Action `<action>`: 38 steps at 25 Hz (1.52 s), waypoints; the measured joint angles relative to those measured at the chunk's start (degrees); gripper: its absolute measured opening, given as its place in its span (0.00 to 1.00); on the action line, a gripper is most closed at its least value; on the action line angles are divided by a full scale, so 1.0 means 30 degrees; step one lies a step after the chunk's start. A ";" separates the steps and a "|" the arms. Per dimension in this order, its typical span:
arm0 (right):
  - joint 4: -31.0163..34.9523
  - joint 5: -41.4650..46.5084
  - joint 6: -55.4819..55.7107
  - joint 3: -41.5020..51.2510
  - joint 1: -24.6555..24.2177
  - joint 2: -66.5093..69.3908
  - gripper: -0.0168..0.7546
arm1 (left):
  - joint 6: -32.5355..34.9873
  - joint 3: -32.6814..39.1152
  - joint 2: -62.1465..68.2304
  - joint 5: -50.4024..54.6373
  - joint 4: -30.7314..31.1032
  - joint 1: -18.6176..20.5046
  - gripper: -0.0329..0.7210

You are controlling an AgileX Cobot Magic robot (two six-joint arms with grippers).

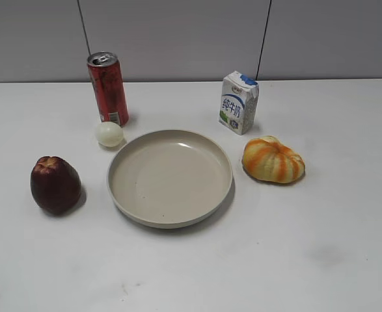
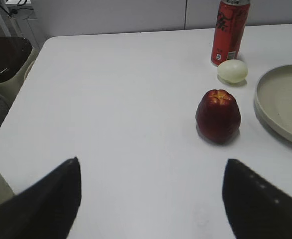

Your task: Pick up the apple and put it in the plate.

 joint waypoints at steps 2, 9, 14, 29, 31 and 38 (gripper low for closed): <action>0.0000 0.0000 0.0000 0.0000 0.0000 0.0000 0.78 | 0.0000 0.0000 0.0000 0.0000 0.0000 0.0000 0.96; 0.0000 0.0000 0.0000 0.0000 0.0000 0.0000 0.78 | 0.0000 0.0000 0.0000 0.0000 0.0000 0.0000 0.95; 0.0000 0.0000 0.0000 0.0000 0.0000 0.0000 0.78 | 0.0000 0.0000 0.0000 -0.0019 0.0000 0.0000 0.86; 0.0000 0.0000 0.0000 0.0000 0.0000 0.0000 0.78 | 0.0000 -0.3423 1.1258 -0.7726 -0.3224 0.0000 0.84; 0.0000 0.0000 0.0000 0.0000 0.0000 0.0000 0.78 | 0.0000 -0.5118 1.3952 -0.6941 -0.3744 -0.0156 0.84; 0.0000 0.0000 0.0000 0.0000 0.0000 0.0000 0.78 | 0.1424 -1.0854 2.1811 -0.2771 -0.4012 -0.2331 0.84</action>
